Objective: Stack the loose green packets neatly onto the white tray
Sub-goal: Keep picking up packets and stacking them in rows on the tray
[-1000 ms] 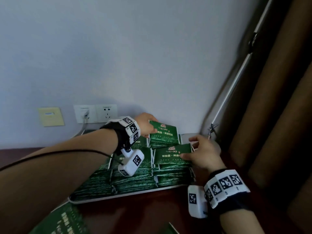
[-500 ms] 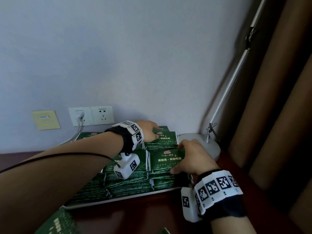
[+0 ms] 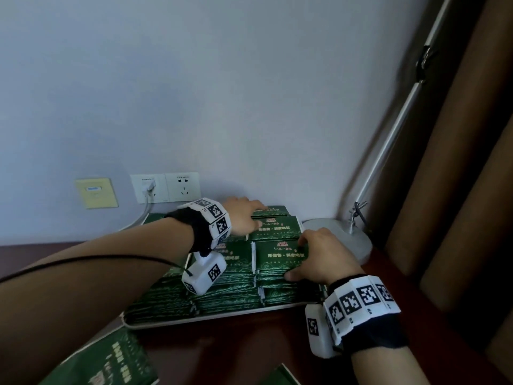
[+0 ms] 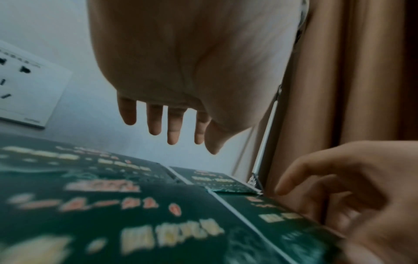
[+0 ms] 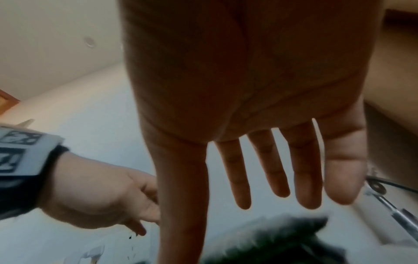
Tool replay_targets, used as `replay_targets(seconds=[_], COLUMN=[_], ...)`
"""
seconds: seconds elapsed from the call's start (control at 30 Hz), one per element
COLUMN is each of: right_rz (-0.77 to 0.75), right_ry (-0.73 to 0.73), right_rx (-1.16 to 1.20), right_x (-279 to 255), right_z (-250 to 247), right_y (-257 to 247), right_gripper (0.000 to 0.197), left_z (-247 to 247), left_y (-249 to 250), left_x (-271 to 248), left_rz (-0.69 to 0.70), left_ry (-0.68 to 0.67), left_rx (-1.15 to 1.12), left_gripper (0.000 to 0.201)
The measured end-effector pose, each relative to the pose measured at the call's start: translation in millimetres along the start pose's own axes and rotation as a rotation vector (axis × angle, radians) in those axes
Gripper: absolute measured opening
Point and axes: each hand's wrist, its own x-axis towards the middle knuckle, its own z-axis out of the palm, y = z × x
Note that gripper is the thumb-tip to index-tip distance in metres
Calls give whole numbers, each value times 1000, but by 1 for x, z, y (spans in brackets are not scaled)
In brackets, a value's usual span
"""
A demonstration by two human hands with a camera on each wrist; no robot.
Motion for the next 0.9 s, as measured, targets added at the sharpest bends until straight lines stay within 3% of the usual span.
replay_targets(seconds=[0.13,0.27,0.4,0.53,0.7,0.9], right_rz=[-57,-222,-402,-465,-356,-148], right_ry=[42,5,-246,-580,-653,-657], right_rx=[-26,22,-23,-161,-350,-290], right_x=[-12,-37,-70,-82,-84,-108], right_z=[-15,-27,-21,12,26,26], right_y=[-14,-50,-88,-110,-95,-38], right_gripper=[75,62,48,51,60,83], left_z=[-5,4,22,48,70,75], left_y=[-18,-51,-94,-127,-155,-166], left_x=[-63,-142,-203,-232,-241,-252], left_rz=[58,13,-59,-192,-281,-289], left_ry=[34,113,113,-42,-280,-371], left_rx=[-183,-422,-451,-268,-119,-68], left_gripper=[40,21,5,15,43,53])
